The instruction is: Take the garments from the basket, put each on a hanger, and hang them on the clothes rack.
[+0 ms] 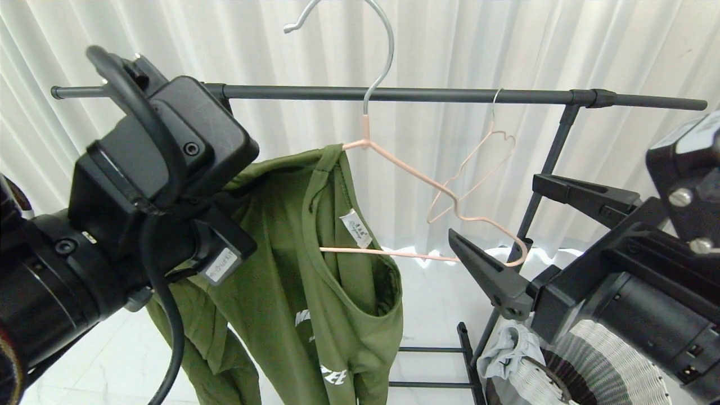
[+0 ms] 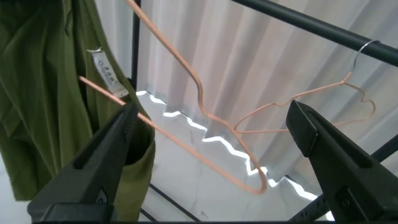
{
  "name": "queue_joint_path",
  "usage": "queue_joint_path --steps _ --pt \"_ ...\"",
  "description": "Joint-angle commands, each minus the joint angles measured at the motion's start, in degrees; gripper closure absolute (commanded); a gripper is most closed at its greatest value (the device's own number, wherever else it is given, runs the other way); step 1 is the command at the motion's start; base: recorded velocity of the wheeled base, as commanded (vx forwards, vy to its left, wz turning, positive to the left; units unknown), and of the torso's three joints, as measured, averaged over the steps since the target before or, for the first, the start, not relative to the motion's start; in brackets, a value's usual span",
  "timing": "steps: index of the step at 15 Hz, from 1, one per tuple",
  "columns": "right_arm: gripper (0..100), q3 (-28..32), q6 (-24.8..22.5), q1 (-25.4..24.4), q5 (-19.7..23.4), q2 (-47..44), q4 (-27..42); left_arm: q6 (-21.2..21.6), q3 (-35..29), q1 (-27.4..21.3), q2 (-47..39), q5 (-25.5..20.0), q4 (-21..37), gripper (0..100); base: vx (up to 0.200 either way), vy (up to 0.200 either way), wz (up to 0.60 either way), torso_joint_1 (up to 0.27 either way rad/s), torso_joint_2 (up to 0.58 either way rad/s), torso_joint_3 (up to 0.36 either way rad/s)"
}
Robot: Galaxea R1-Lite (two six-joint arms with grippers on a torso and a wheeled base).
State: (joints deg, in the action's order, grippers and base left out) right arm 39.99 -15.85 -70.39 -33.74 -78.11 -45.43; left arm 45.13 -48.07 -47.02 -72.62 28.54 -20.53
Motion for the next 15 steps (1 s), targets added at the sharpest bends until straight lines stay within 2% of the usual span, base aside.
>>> queue_joint_path --steps 1,6,10,13,15 --pt "0 0.01 -0.06 -0.19 0.08 0.06 -0.01 -0.04 0.34 0.09 0.11 0.82 -0.04 100 0.0 0.0 0.0 0.0 0.0 0.0" --pt "0 0.01 -0.41 -0.8 0.17 -0.47 0.08 -3.56 0.08 0.0 -0.07 7.32 -0.04 100 0.0 0.0 0.0 0.0 0.0 0.0" --pt "0 -0.08 0.38 -3.97 0.17 -1.08 0.7 -7.34 -1.24 -0.27 -0.51 7.41 -0.13 100 0.0 0.0 0.0 0.0 0.0 0.0" --pt "0 0.27 5.39 -5.9 0.17 -3.98 1.05 -9.27 -2.12 -0.44 -0.42 7.15 -0.13 100 0.0 0.0 0.0 0.0 0.0 0.0" --pt "0 0.44 6.0 -5.81 0.17 -4.78 1.05 -10.41 -1.94 -1.67 -0.07 7.15 -0.65 100 0.0 0.0 0.0 0.0 0.0 0.0"
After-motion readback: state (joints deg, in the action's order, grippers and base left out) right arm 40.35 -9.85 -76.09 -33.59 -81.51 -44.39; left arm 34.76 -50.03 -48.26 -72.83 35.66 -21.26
